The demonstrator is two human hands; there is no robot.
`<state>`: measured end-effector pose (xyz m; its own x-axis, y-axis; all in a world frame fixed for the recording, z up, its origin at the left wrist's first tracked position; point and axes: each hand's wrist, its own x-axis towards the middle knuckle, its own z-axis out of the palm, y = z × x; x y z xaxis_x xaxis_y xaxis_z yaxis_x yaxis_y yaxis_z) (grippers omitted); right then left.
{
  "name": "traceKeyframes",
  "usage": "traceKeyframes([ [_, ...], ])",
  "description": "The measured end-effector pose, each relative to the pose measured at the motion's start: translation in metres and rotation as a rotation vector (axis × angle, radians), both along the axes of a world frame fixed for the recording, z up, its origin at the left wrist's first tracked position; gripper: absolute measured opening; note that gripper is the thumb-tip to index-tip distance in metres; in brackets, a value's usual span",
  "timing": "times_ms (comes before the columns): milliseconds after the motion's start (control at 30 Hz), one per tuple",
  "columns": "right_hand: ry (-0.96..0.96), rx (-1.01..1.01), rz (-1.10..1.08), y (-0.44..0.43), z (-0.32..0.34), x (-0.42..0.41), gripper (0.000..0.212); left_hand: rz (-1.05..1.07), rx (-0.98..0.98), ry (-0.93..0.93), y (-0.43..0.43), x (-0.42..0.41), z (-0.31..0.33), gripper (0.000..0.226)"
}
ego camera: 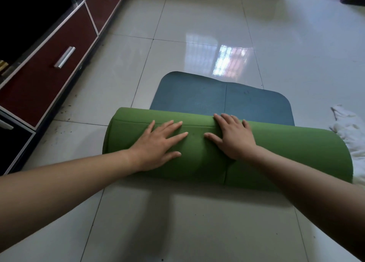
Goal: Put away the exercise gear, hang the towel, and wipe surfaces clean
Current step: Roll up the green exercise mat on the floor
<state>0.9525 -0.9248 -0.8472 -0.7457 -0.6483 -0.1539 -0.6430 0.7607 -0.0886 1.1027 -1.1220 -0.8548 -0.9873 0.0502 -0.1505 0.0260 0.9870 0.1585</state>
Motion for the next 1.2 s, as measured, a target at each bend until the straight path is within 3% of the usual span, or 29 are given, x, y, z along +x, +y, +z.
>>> traceKeyframes([
  [133, -0.006, -0.010, 0.059, -0.001, 0.000, 0.008, 0.069, 0.007, -0.070, -0.148, 0.002, -0.006, -0.001, 0.076],
  [300, 0.020, 0.080, 0.212, 0.028, -0.015, 0.025, 0.087, 0.002, -0.054, -0.208, -0.005, -0.022, -0.004, 0.071],
  [533, 0.042, 0.154, 0.203, 0.027, -0.021, 0.022, 0.103, 0.040, -0.050, -0.182, -0.009, -0.038, -0.005, 0.071],
  [800, -0.009, 0.016, -0.016, 0.009, -0.012, -0.010, 0.084, -0.003, -0.125, -0.103, 0.004, -0.024, -0.009, 0.085],
  [1033, 0.005, 0.115, 0.189, 0.013, -0.019, 0.013, 0.097, -0.025, -0.132, -0.158, -0.011, -0.041, -0.011, 0.087],
  [1200, 0.013, 0.087, 0.146, 0.004, -0.013, -0.007, 0.095, 0.070, -0.063, -0.100, -0.018, -0.046, -0.008, 0.075],
])
